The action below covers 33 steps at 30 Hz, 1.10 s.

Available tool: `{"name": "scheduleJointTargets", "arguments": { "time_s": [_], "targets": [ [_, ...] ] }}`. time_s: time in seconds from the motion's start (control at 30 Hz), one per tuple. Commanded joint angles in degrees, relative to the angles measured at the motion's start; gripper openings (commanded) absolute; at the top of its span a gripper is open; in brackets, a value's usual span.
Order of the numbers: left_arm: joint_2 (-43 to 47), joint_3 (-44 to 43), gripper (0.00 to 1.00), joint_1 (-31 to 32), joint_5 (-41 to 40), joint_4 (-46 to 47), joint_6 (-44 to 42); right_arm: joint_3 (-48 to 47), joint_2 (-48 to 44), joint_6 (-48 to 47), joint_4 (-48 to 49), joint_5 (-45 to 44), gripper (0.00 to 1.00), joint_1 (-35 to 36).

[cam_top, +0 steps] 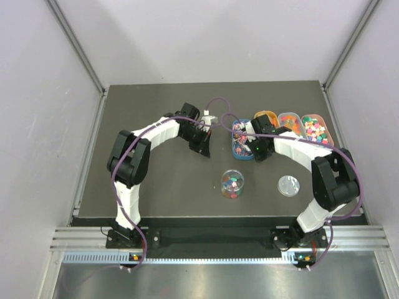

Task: Pack the candies
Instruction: Scoop the fake candies from the storage box.

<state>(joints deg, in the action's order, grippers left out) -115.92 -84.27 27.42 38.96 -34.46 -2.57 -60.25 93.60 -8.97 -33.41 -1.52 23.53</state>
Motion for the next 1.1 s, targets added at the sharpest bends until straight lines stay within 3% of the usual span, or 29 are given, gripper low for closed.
{"name": "scheduleJointTargets", "arguments": {
  "time_s": [0.0, 0.87, 1.07],
  "targets": [
    [3.07, -2.56, 0.00, -0.35, -1.16, -3.68, -4.46, 1.09, -3.34, 0.44, 5.72, 0.37, 0.00, 0.47],
    [-0.62, -9.42, 0.00, -0.97, -8.28, -13.70, -12.63, 12.61, -13.70, 1.86, 23.12, -2.43, 0.00, 1.34],
    [0.52, -11.00, 0.00, -0.96, -10.56, -14.32, -13.51, 8.66, -21.78, -2.80, 14.64, -3.06, 0.00, 1.52]
  ]
}}
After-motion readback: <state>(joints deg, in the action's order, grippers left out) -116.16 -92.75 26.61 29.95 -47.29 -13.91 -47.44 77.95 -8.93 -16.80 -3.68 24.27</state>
